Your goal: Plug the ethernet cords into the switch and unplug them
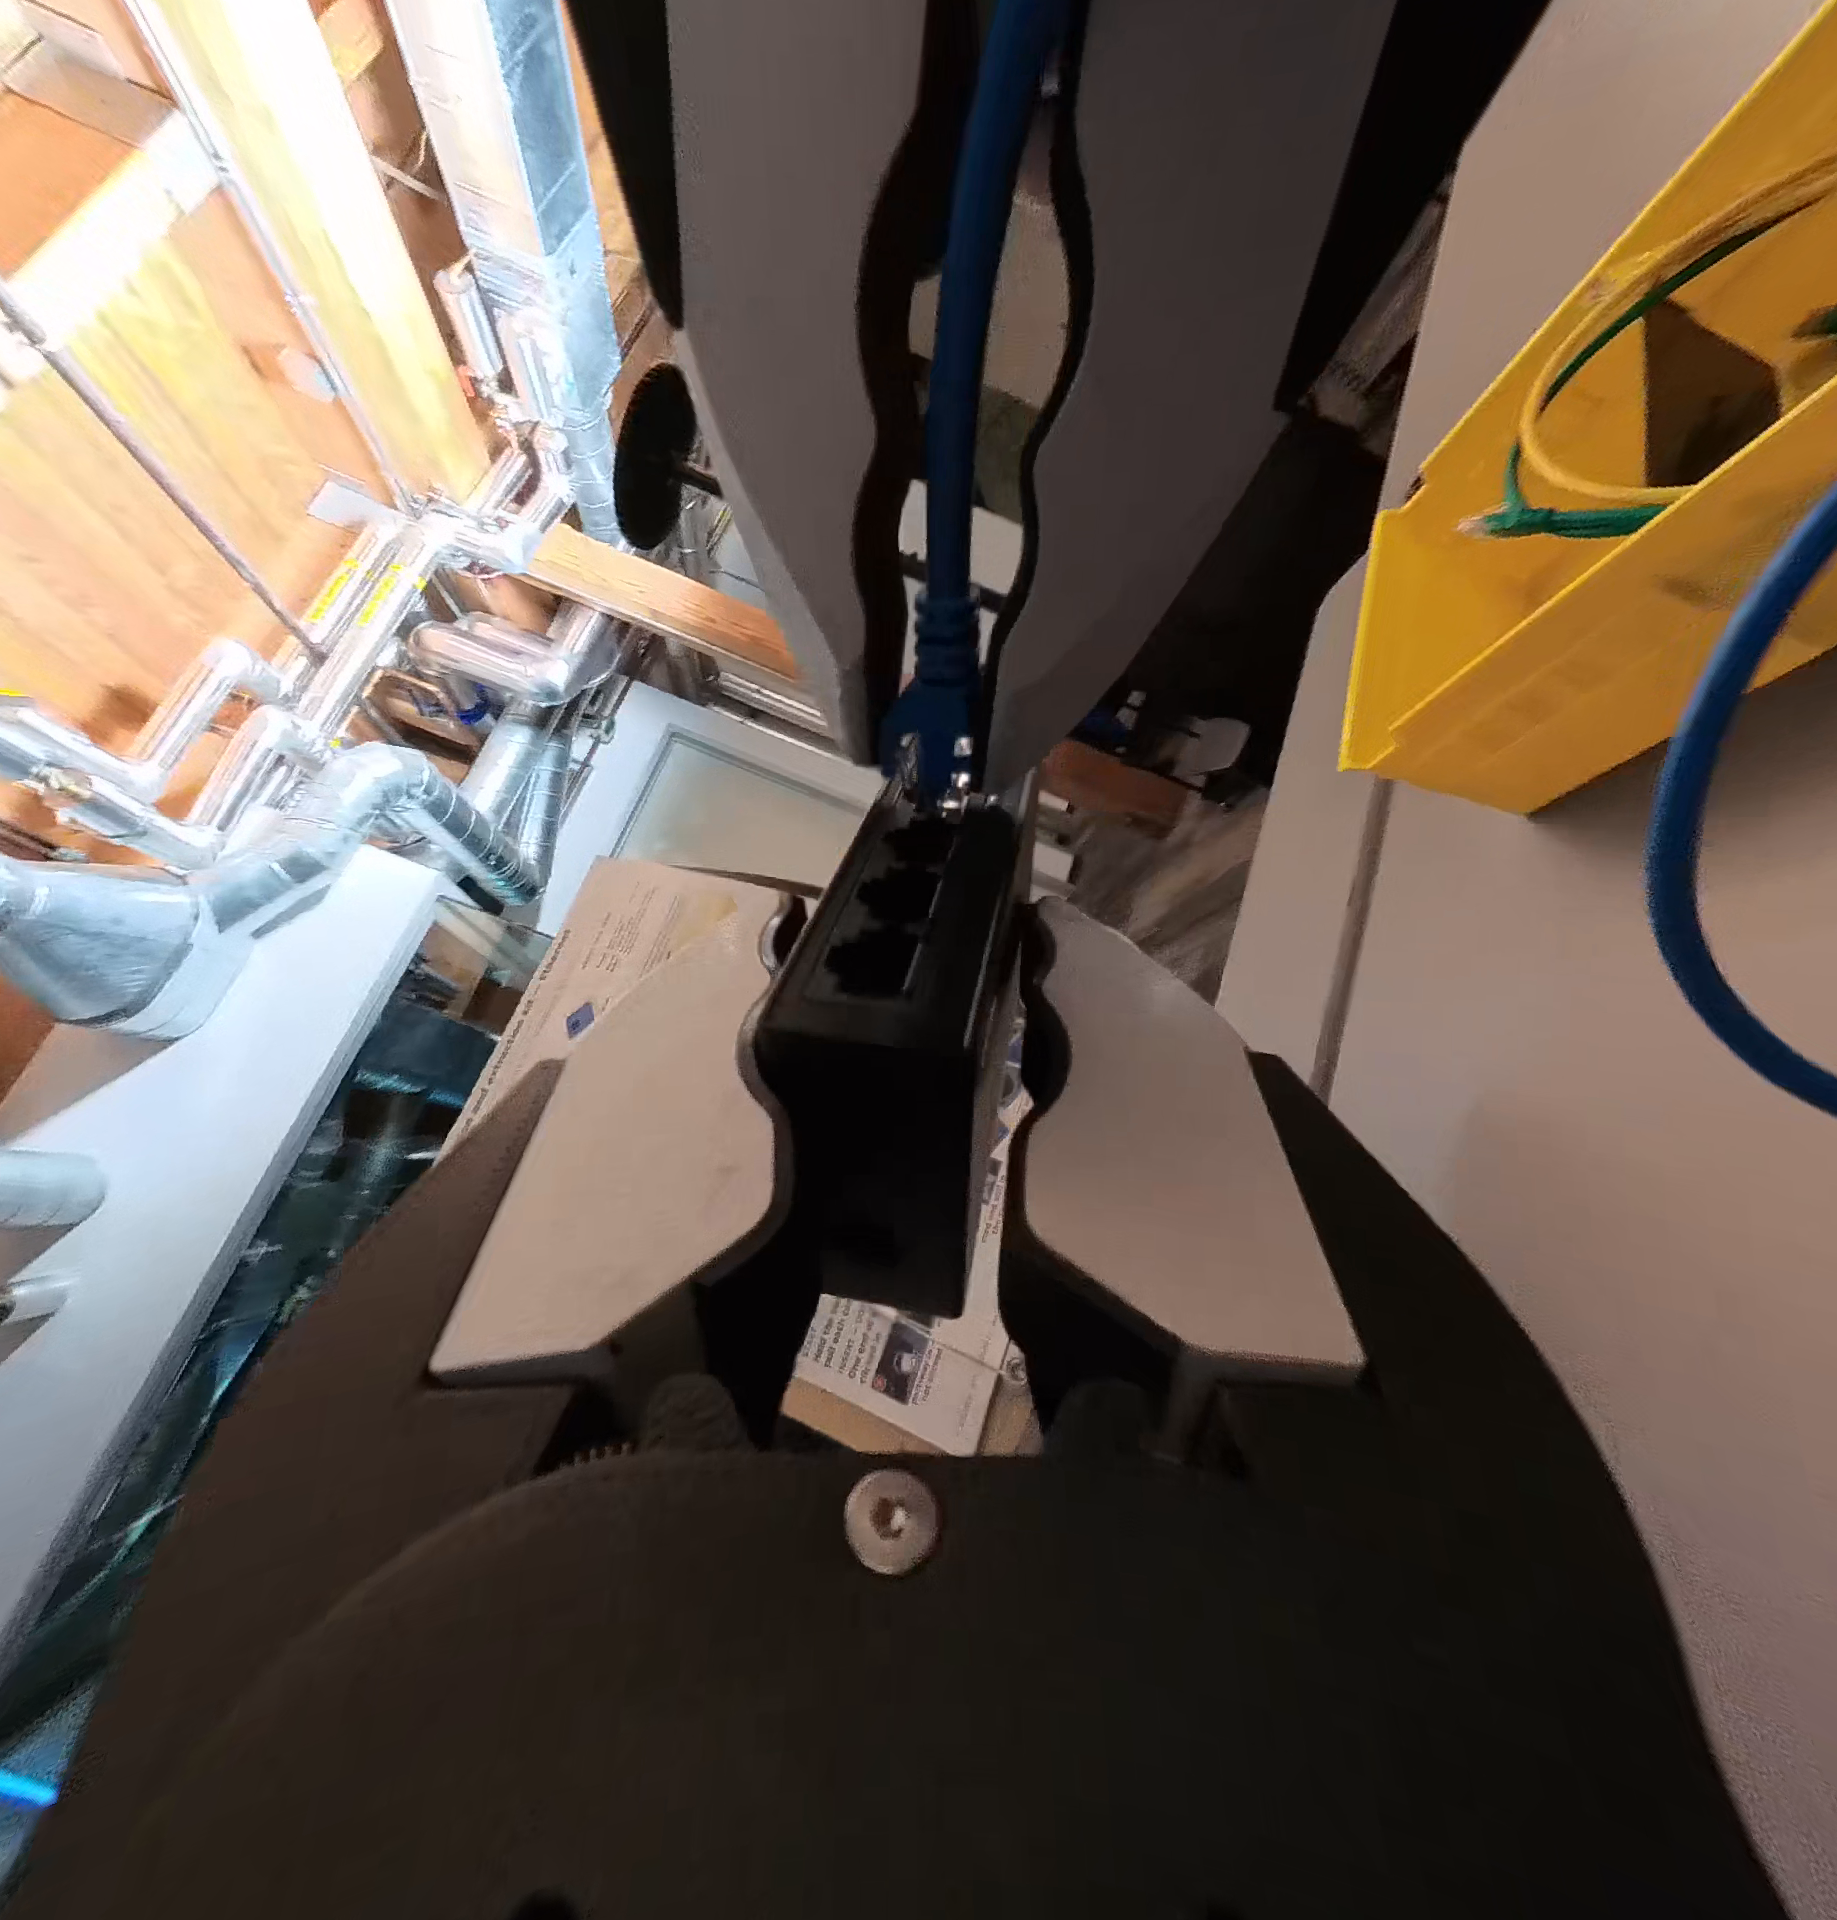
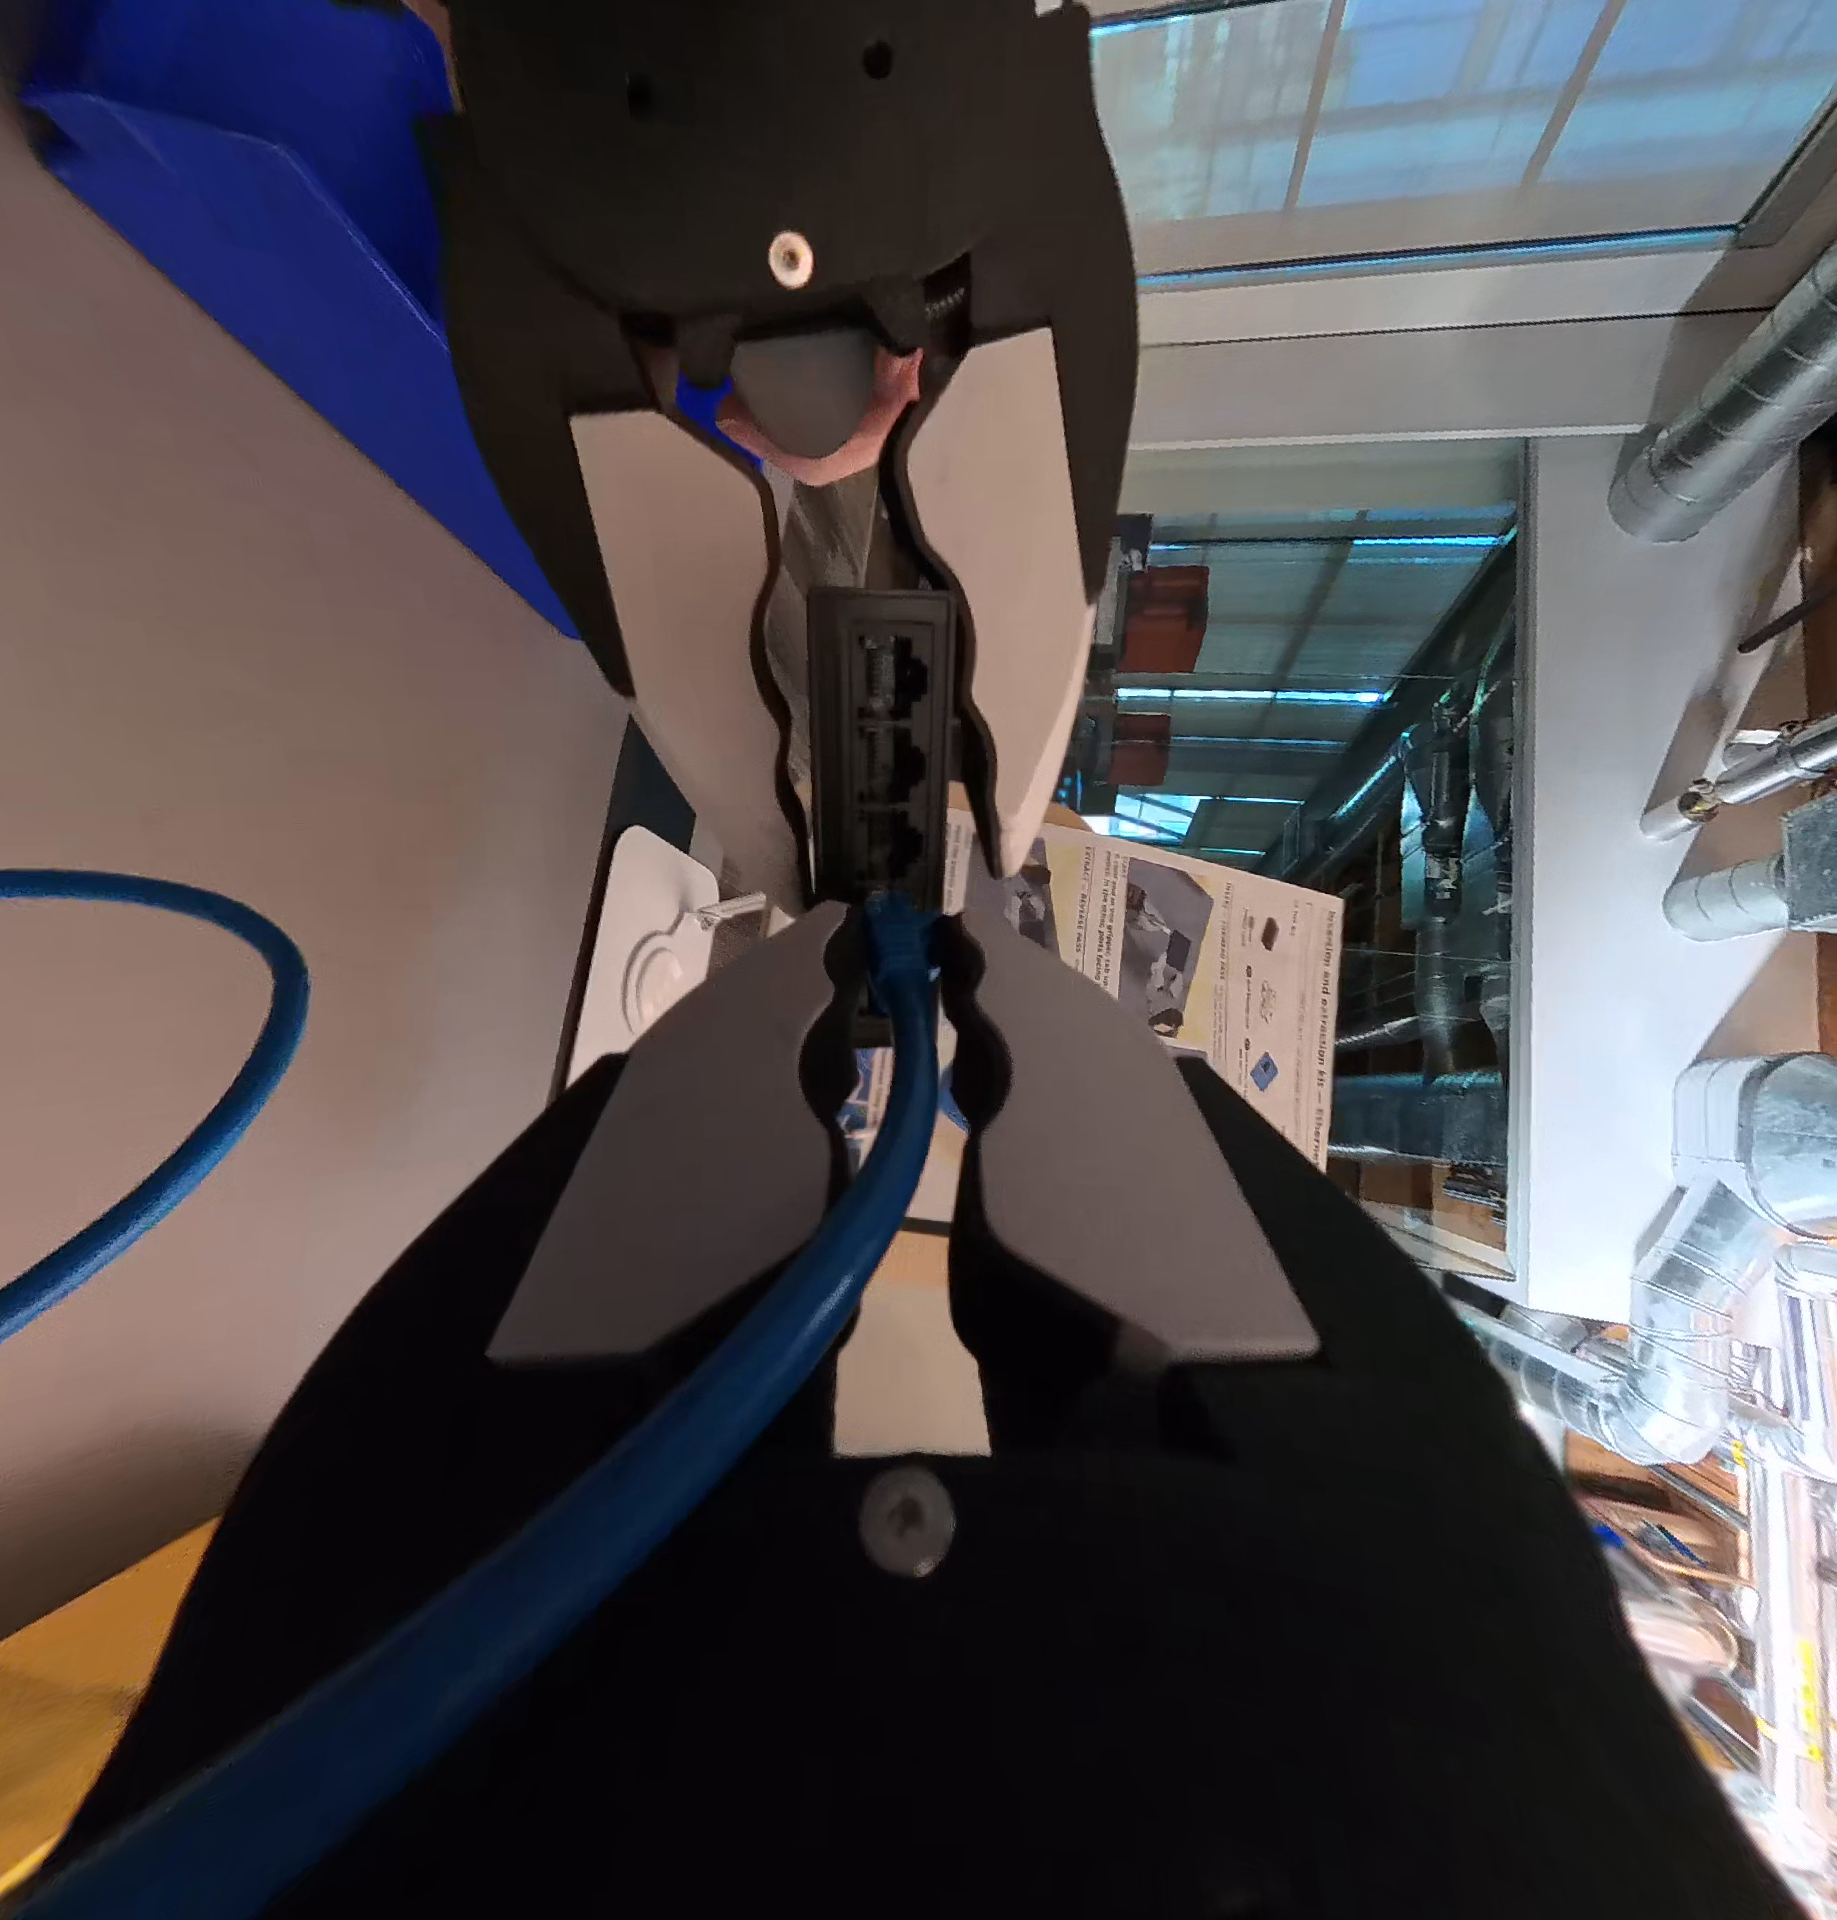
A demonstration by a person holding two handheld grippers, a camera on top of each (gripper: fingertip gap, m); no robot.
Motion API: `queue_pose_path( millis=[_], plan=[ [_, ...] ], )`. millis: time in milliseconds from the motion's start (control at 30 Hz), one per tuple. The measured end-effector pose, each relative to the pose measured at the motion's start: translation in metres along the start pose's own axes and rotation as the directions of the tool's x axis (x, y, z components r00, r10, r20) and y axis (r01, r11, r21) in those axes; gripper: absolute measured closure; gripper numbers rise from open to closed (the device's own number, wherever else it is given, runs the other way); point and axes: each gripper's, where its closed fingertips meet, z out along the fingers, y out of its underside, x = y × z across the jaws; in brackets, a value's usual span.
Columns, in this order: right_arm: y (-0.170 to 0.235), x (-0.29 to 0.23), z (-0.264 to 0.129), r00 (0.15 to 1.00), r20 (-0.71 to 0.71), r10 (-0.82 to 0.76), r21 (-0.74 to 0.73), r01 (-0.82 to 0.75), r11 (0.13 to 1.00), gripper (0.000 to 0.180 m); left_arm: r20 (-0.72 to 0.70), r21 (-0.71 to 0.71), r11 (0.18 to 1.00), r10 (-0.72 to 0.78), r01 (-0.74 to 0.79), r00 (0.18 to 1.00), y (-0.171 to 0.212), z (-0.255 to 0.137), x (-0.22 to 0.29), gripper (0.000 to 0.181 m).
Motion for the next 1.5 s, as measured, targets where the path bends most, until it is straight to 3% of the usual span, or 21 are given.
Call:
queue_pose_path(
  millis=[200,467,933,1500],
  plan=[
    [0.007,-0.004,0.001,1.0,0.018,0.003,-0.019,-0.003,1.0,0.165,0.04,-0.019,0.997,0.075,-0.074,0.996,0.001,0.006,0.003,0.148],
    [0.014,-0.012,0.005,0.98,0.189,0.056,-0.047,-0.048,0.998,0.164,0.03,-0.111,0.985,0.138,-0.134,0.99,0.012,0.012,0.006,0.149],
    [0.021,-0.011,0.022,0.86,0.5,0.105,-0.138,-0.041,0.99,0.163,-0.022,-0.136,0.991,-0.013,0.01,1.0,0.033,0.016,0.005,0.149],
    [0.025,-0.015,0.014,0.813,0.568,0.126,-0.188,-0.021,0.982,0.163,-0.056,-0.129,0.99,-0.066,0.059,0.996,0.027,0.02,0.012,0.151]
  ],
)
